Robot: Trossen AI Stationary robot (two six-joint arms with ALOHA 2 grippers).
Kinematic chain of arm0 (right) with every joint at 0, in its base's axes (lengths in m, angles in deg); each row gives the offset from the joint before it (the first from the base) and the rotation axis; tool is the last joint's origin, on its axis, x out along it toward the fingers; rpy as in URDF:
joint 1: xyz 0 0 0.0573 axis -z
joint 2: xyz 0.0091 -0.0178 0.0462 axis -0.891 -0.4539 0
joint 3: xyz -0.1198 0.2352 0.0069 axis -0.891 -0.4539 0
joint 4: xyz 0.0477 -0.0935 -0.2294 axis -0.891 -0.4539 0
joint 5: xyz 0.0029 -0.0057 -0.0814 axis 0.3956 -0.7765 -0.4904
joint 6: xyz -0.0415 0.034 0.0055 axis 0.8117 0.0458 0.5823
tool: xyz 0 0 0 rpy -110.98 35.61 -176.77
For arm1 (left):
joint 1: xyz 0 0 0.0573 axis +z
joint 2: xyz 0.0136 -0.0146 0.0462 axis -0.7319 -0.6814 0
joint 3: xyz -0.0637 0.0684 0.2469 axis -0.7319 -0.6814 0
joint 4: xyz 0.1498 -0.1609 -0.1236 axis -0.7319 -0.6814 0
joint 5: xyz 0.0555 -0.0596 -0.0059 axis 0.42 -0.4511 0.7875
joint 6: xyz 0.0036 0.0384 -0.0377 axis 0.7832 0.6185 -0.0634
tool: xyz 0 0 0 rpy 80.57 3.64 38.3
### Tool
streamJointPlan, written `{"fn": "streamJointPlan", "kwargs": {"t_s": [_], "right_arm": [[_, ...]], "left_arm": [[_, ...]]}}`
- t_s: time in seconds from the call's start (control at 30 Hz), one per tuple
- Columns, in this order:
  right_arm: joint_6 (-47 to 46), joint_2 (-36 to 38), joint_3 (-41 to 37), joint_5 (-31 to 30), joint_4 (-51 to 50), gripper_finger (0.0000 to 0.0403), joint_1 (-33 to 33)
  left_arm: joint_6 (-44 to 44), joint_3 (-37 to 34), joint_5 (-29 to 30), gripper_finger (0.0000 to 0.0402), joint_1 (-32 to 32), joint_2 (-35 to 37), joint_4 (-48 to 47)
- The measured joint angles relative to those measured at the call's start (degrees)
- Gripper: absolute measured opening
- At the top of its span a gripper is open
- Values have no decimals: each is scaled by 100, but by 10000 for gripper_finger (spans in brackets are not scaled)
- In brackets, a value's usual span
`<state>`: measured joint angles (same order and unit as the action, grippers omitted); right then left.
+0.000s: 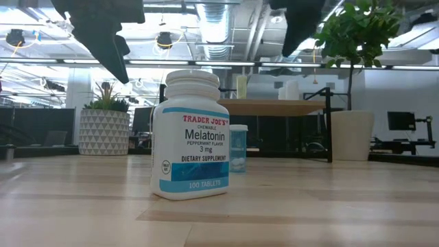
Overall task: Pick and place medicine bottles onto shelf by color
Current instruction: Put the yellow pill bottle on the shelf
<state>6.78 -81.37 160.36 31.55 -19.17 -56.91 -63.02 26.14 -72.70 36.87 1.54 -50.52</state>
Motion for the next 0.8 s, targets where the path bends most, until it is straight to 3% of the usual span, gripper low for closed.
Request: {"fn": "streamJointPlan", "kwargs": {"t_s": [0.17, 0.3, 0.53, 0.8], "right_arm": [[-133, 560, -1694, -284, 2082, 108, -213], [-180, 546, -2496, -908, 3484, 107, -242], [-374, -13, -2674, -2350, 4382, 107, -219], [-226, -383, -2675, -2605, 5159, 107, -166]], "left_arm": [[1, 0, 0, 169, 0, 0, 1], [2, 0, 0, 169, 0, 0, 2], [9, 0, 16, 169, 0, 0, 14], [14, -2, 85, 169, 2, 0, 34]]}}
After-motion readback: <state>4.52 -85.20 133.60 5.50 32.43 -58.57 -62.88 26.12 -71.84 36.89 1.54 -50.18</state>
